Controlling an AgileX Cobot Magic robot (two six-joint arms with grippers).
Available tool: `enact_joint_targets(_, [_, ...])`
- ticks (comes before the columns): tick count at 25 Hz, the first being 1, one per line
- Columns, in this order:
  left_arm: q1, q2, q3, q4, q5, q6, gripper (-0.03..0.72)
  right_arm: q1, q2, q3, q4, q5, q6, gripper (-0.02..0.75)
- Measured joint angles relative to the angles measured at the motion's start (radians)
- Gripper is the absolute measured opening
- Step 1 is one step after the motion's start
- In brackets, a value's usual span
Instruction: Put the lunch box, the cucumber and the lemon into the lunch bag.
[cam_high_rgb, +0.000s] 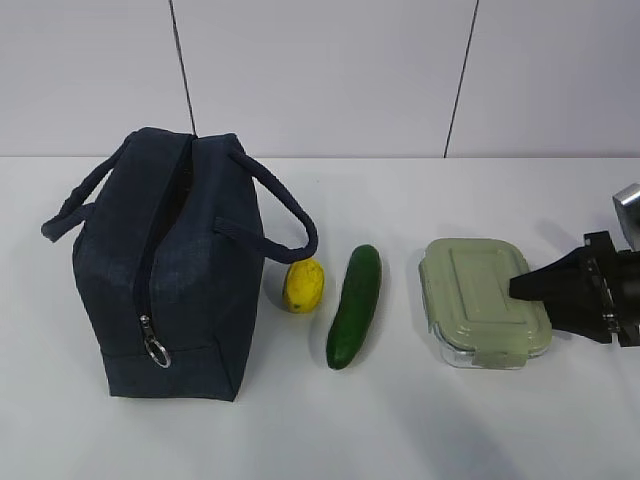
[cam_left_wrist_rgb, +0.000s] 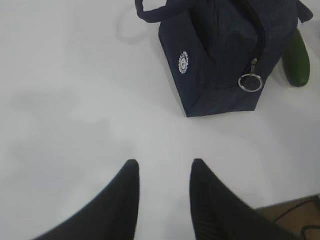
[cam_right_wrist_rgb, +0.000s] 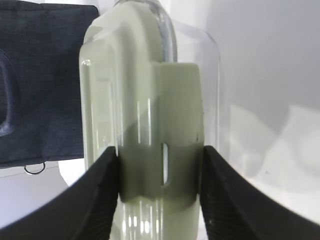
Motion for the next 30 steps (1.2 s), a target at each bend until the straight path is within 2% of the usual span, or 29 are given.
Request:
enact_joint_targets(11, [0.0,0.126,0.003,-0.006,-0.005,0.0,0.244,0.0,-0.082,0.0,-0.006,0.0,0.03,0.343])
enact_joint_targets(24, [0.0,0.139,0.003,-0.051,-0.027,0.0,0.244,0.0,-0.212,0.002,-0.008,0.008,0.13,0.342])
enact_joint_targets(30, [0.0,0.172,-0.055,-0.057,-0.029,0.0,0.244,0.0,-0.261,0.002,-0.016,0.012,0.176,0.342])
